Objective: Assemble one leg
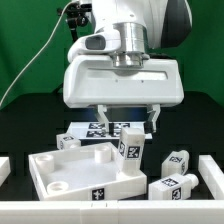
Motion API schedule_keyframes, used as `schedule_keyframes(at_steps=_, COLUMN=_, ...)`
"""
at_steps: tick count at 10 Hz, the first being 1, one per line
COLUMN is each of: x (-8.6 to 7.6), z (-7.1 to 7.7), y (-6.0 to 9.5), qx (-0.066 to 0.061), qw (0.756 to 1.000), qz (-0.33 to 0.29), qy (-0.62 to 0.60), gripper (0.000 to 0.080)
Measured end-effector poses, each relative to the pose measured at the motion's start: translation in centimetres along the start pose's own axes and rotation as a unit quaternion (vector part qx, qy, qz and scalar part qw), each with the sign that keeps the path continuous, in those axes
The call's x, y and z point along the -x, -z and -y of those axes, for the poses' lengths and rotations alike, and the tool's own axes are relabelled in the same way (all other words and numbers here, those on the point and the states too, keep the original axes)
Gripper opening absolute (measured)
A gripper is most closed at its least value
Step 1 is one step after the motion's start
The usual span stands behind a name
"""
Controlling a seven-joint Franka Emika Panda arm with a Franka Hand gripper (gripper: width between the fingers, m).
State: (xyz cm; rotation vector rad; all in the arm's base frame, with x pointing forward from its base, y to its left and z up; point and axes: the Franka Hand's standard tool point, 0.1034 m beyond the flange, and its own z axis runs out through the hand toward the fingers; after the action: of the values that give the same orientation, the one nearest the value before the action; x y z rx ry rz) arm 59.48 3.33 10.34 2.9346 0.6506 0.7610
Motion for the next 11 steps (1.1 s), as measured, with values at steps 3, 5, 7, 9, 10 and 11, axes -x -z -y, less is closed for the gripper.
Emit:
schedule_keyframes(at_steps=3, x=-1.6, z=-1.0, y=1.9, qx=-0.005, qw=1.0, qz=0.011, qy=-0.001, gripper=0.0649)
schedule_keyframes(at_steps=5, x=-1.4, z=1.0, y=1.6, qx=-0.045, qw=0.996, qz=0.074, qy=-0.024, gripper=0.0649)
schedule_keyframes(at_steps=7, x=-1.9, z=1.8, y=1.6, qx=-0.067, qw=0.99, qz=0.118, qy=-0.032, gripper=0.0649)
schedule_keyframes(at_steps=9, x=-2.2, z=1.6, y=1.0, qx=-0.085, qw=0.978, qz=0.188, qy=-0.018, gripper=0.0649)
schedule_keyframes(at_steps=10, x=-2.7, z=1.2, y=0.8, qx=-0.086, qw=0.975, qz=0.203, qy=-0.014, gripper=0.0649)
schedule_keyframes(at_steps=11, x=-2.8, z=0.7, y=0.9, qx=-0.082, qw=0.971, qz=0.225, qy=-0.02, gripper=0.0649)
